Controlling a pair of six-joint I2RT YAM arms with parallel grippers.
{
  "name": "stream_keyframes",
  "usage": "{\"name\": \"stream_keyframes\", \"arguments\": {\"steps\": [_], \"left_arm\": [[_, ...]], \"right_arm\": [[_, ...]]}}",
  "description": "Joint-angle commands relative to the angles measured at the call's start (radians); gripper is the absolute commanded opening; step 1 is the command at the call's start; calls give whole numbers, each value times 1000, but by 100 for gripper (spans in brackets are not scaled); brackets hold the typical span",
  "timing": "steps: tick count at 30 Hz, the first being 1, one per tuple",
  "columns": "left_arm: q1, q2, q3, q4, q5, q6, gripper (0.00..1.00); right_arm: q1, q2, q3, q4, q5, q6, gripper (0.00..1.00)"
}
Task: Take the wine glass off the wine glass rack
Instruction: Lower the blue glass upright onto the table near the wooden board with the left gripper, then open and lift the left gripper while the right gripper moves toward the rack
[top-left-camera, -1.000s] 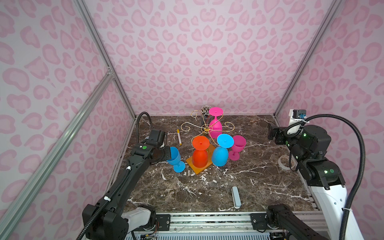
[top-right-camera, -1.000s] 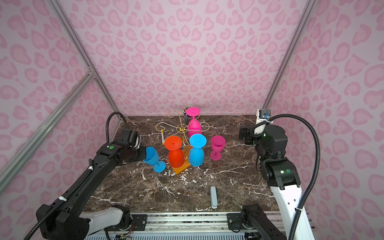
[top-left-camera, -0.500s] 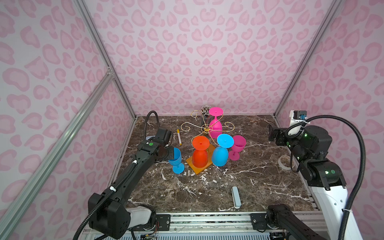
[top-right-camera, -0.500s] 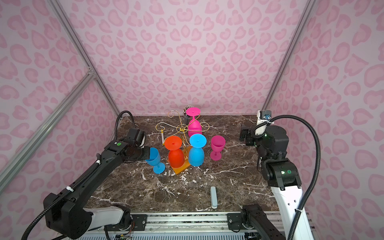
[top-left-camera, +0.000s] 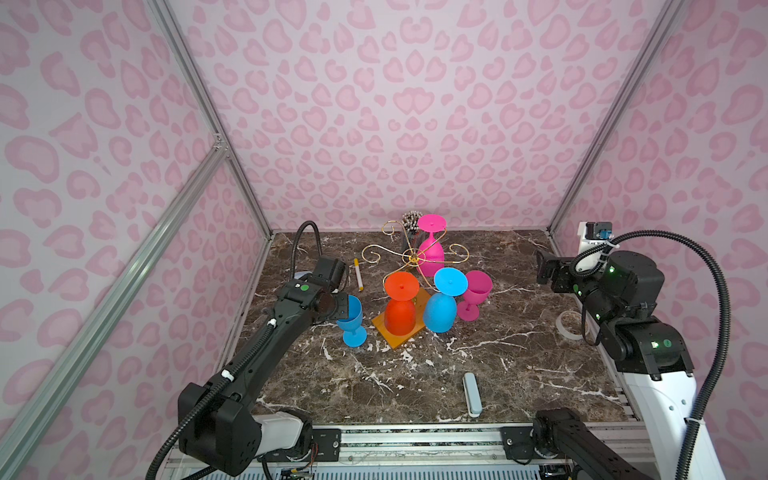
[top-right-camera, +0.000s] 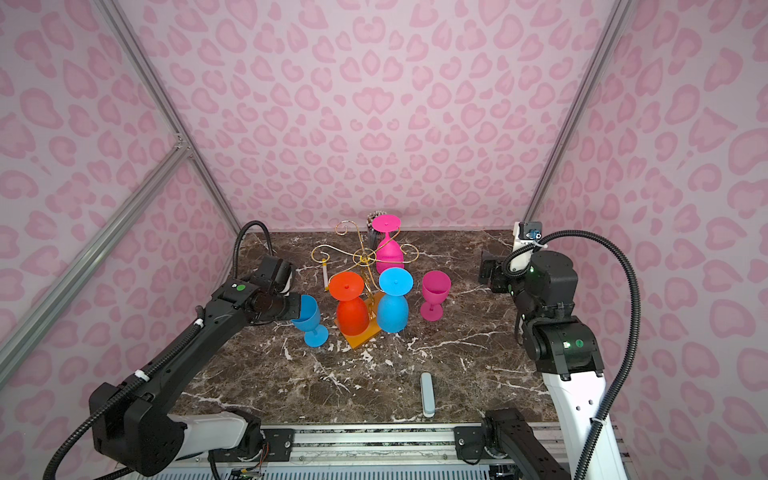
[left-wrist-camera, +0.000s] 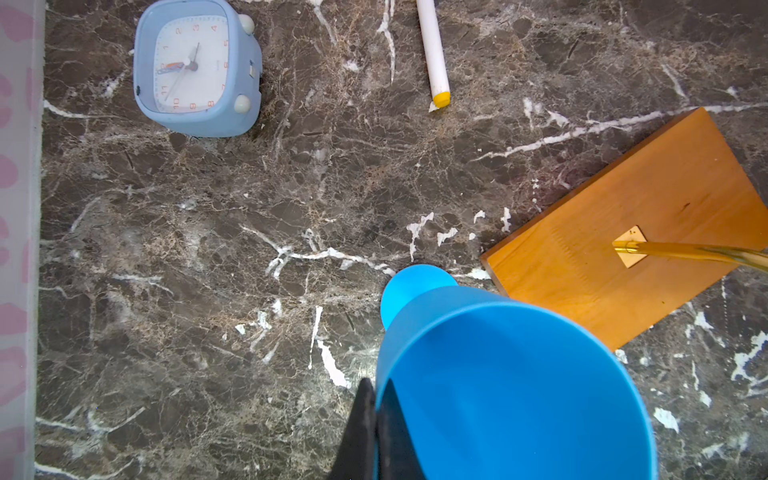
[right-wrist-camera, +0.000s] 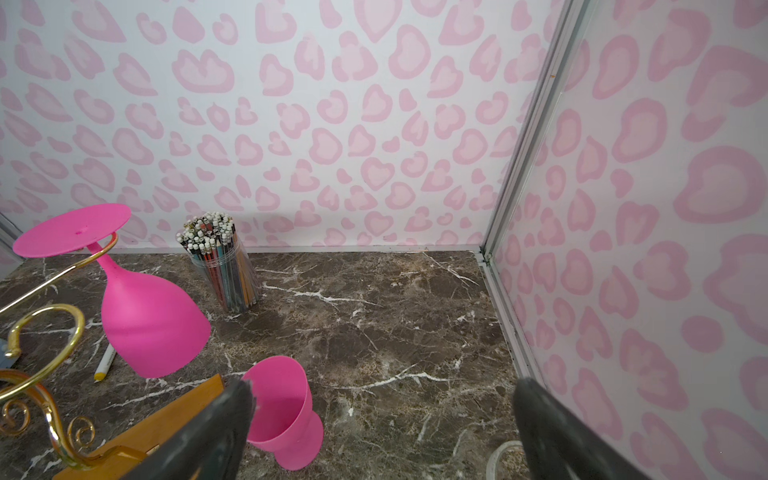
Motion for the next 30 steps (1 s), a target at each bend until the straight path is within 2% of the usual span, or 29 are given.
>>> {"name": "stream_keyframes", "arguments": {"steps": [1, 16, 30], "left_arm": [[-3, 5, 2, -3, -11, 5, 4], [-12, -1, -9, -1, 2, 0, 17], [-9, -81, 78, -37, 23, -24, 41]], "right_arm": [[1, -1, 5, -3, -8, 4, 99], [-2, 3, 13, -23, -20, 11, 99], [-7, 22, 40, -49, -46, 38, 99]]}}
